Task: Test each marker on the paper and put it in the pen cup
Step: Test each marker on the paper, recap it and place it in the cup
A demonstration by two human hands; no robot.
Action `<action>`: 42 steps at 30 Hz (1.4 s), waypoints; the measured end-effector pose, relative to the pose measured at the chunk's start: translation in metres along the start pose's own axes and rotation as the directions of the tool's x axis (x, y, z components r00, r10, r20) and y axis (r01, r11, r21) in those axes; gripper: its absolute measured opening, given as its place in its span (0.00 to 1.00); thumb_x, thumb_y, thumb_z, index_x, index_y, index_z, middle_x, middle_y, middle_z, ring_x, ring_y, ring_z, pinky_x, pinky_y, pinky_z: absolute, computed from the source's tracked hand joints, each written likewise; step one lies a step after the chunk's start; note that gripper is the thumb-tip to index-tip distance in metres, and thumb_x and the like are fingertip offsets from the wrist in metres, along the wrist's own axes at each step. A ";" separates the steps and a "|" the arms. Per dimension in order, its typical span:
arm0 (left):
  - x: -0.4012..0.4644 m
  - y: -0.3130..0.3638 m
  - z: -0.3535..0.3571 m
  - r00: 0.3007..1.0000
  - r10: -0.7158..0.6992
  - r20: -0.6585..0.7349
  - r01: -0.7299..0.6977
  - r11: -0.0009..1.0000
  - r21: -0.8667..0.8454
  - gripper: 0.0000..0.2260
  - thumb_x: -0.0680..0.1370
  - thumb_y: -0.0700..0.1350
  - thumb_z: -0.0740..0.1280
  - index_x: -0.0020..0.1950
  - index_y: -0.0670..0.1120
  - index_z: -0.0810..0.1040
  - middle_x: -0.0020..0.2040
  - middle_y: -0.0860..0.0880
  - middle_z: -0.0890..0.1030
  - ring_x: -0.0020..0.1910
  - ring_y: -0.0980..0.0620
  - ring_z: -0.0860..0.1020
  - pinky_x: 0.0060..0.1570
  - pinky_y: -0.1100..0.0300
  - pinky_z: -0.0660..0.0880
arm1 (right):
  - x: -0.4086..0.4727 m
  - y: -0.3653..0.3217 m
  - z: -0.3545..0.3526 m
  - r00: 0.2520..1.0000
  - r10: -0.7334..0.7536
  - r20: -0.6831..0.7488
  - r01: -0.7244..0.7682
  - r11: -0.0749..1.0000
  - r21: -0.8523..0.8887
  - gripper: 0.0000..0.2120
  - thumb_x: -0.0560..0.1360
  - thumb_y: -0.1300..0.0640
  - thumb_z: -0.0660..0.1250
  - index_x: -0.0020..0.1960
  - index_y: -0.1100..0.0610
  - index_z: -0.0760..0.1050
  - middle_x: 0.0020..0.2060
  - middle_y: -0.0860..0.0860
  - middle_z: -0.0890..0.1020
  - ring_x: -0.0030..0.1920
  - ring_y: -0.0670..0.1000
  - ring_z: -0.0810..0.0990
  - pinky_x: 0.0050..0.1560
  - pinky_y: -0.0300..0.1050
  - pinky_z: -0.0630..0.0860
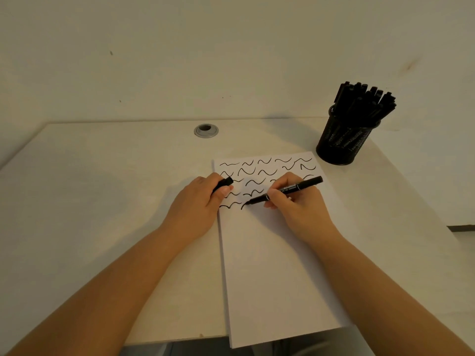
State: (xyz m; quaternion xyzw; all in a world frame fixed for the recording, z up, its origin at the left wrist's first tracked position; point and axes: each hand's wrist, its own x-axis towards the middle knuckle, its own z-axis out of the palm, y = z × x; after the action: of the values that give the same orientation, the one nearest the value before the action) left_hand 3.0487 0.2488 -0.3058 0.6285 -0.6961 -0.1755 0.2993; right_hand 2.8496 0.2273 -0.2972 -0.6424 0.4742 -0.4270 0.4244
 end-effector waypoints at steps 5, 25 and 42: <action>0.000 0.001 0.000 1.000 -0.015 0.009 0.015 1.000 -0.012 0.12 0.79 0.52 0.54 0.49 0.46 0.72 0.50 0.45 0.81 0.50 0.46 0.75 0.49 0.45 0.72 | 0.000 0.004 -0.003 0.996 0.015 -0.086 -0.017 1.000 -0.022 0.04 0.66 0.57 0.64 0.33 0.49 0.73 0.27 0.47 0.80 0.36 0.54 0.80 0.37 0.44 0.72; -0.004 0.003 0.002 0.988 0.147 -0.051 -0.146 0.989 0.034 0.09 0.79 0.50 0.59 0.51 0.48 0.76 0.38 0.61 0.71 0.40 0.58 0.68 0.39 0.64 0.63 | 0.005 -0.007 -0.017 0.990 0.119 -0.079 -0.058 0.840 0.540 0.10 0.77 0.61 0.59 0.39 0.57 0.75 0.26 0.51 0.78 0.26 0.48 0.72 0.25 0.39 0.68; -0.006 0.010 0.002 0.983 0.184 -0.023 -0.184 0.983 0.007 0.13 0.75 0.53 0.58 0.51 0.49 0.78 0.40 0.59 0.74 0.41 0.62 0.68 0.42 0.72 0.64 | 0.003 -0.006 -0.012 0.986 0.158 -0.047 -0.112 0.852 0.512 0.11 0.77 0.62 0.57 0.37 0.54 0.70 0.26 0.53 0.79 0.25 0.49 0.74 0.25 0.39 0.67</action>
State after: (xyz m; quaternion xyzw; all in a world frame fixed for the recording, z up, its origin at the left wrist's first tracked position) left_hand 3.0398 0.2555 -0.3025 0.5643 -0.7479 -0.1380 0.3212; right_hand 2.8404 0.2234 -0.2879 -0.4537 0.4073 -0.5335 0.5862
